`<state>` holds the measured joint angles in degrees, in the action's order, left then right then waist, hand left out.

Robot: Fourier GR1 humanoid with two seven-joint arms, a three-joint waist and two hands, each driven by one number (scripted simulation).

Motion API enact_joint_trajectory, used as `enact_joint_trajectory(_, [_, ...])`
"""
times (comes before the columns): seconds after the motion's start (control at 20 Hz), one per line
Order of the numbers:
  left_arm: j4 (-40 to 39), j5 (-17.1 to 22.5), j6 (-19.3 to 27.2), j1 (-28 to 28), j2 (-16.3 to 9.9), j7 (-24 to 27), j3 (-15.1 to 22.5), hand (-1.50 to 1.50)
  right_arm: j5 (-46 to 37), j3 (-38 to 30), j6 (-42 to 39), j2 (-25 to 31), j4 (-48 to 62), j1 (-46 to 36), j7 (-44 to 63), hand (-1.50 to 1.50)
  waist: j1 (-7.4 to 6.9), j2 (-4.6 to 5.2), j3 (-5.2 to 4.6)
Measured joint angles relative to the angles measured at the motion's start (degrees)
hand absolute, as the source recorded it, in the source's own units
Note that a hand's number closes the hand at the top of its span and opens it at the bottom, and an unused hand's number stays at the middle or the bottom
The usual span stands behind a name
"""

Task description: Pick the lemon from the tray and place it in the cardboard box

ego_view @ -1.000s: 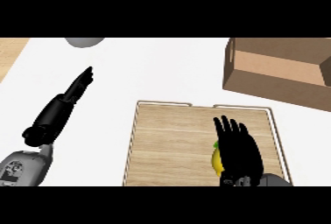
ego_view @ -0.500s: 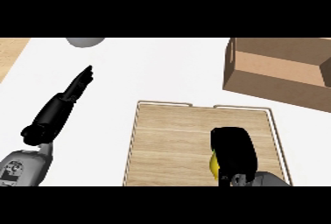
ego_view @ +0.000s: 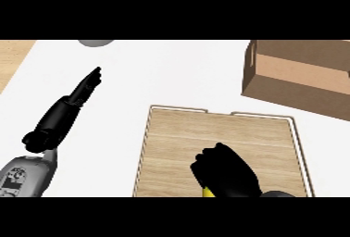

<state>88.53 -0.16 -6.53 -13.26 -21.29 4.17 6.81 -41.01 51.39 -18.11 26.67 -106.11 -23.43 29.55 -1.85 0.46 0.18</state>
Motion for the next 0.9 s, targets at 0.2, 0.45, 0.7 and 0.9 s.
enact_joint_trajectory(0.2, [-0.41, -0.31, 0.54, -0.12, 0.51, -0.23, -0.14, 0.00, 1.87, -1.66, 5.12, 5.14, -3.20, -0.97, -16.15, 1.50, 0.75, -0.04, 0.04])
enact_joint_trajectory(0.45, [-1.31, -0.83, 0.70, 0.46, 0.66, 0.86, -0.87, 0.00, 3.32, -8.59, 11.07, 12.70, -6.25, -0.71, -31.70, 1.50, 1.69, -0.27, -0.05])
enact_joint_trajectory(0.7, [0.12, -1.12, 0.44, 2.15, 0.74, 0.61, -1.13, 0.00, 11.17, -20.86, 12.72, 15.65, -8.28, 0.64, -36.03, 1.50, 2.05, -0.47, -0.12])
enact_joint_trajectory(0.9, [0.22, -1.02, 0.14, 2.04, 0.80, 0.44, -1.49, 0.00, 19.67, -30.66, 12.18, 14.89, -7.34, 0.34, -31.62, 1.50, 2.26, -0.50, -0.16])
